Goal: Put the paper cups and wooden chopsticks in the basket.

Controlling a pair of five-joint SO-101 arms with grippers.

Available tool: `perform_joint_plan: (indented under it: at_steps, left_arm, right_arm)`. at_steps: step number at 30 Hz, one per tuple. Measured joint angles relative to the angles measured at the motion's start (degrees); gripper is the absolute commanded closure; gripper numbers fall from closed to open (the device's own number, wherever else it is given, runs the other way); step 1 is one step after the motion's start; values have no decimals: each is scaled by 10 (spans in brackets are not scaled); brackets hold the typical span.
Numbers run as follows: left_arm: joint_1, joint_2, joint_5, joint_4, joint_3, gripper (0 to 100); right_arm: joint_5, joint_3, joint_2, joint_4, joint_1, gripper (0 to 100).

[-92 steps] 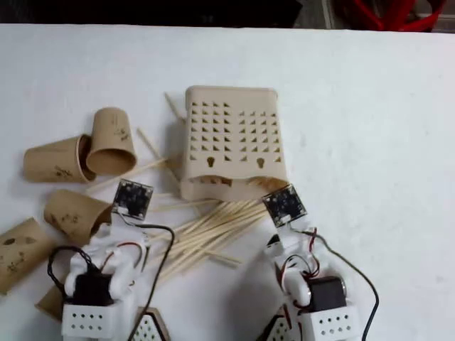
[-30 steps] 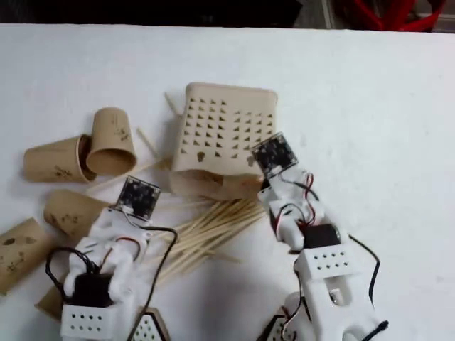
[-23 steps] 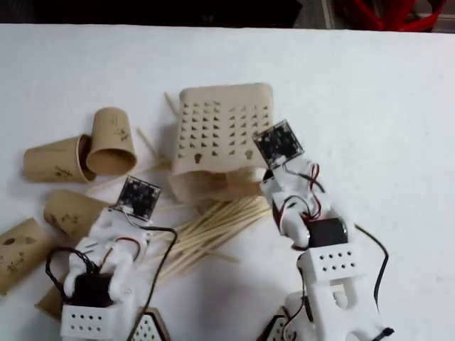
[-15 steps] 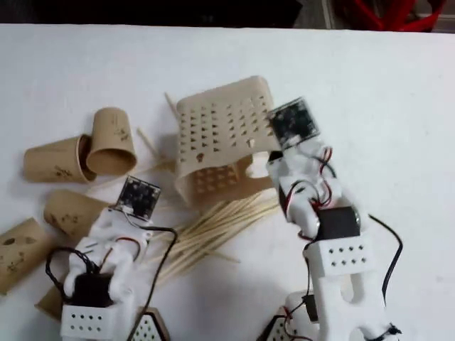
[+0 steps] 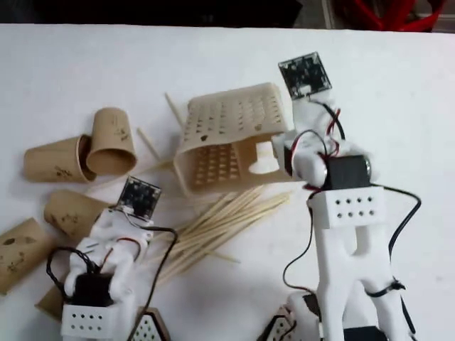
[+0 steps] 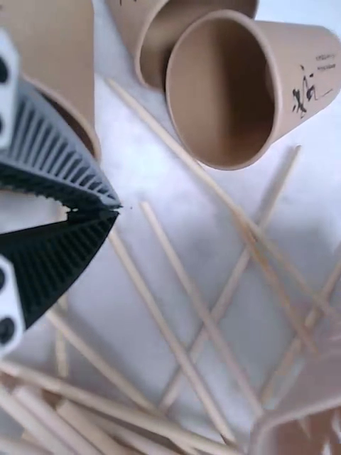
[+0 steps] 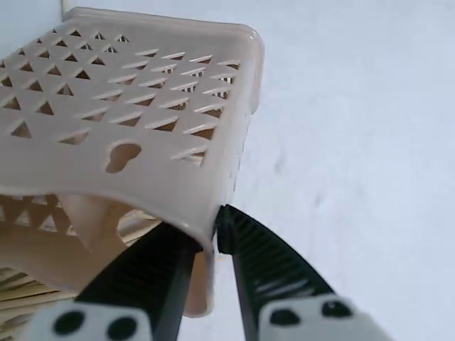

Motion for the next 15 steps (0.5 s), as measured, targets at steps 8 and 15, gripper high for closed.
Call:
perform_joint_plan:
  at_steps: [8, 15]
  left_arm:
    - [0, 0, 0, 0, 0, 976]
    - [0, 0, 0, 0, 0, 976]
  right_arm:
    - [0, -132, 36, 158, 0, 980]
    - [0, -199, 60, 217, 0, 980]
